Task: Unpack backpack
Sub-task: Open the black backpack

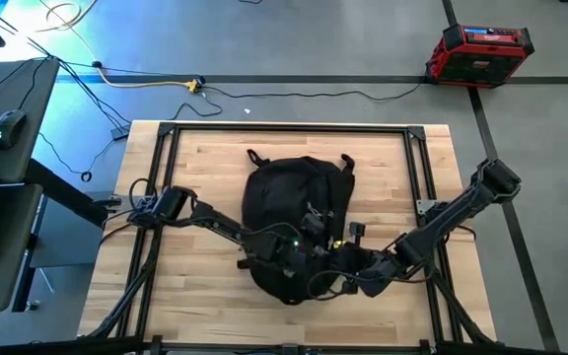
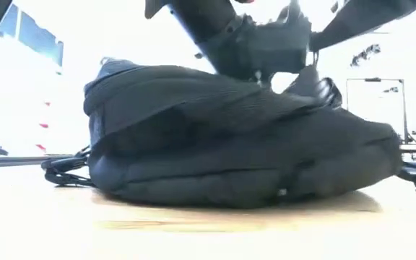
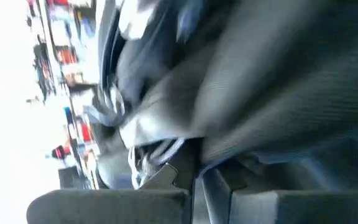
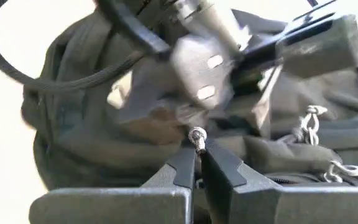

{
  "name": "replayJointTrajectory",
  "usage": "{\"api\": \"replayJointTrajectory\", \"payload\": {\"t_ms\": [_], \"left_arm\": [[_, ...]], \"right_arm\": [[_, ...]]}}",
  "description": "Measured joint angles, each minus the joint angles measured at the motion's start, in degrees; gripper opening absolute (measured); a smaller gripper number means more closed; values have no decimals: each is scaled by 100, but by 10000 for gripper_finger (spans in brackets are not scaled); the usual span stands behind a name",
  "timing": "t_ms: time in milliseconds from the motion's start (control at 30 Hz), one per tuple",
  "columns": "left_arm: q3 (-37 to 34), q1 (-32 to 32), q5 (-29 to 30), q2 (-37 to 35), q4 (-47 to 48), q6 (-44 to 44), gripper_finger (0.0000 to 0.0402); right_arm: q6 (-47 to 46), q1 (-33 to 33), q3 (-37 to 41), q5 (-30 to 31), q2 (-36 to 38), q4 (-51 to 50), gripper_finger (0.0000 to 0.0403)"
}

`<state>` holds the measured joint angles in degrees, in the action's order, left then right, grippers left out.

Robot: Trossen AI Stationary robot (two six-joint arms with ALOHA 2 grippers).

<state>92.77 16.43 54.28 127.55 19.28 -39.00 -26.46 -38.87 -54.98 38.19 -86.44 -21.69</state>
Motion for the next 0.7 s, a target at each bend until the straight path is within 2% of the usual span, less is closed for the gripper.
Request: {"api": "replayJointTrajectory", "payload": {"t_ms": [133,333,567,700], "left_arm": [[0,-134,293,0,537,857,0],[2,-370,373,-11,1209,1959,0],[-15,-326,692,-195,2671,3363,0],[-28,-60,729,-474,3815,4770,0]], "right_arm": [[-355,-39,-2,-78,-359,181,0],[-159,-106,-2,-350,-694,755,0],[-469,-140,-30,-507,-700,282,2],[-611,-91,35,-18,-701,102,2]]}}
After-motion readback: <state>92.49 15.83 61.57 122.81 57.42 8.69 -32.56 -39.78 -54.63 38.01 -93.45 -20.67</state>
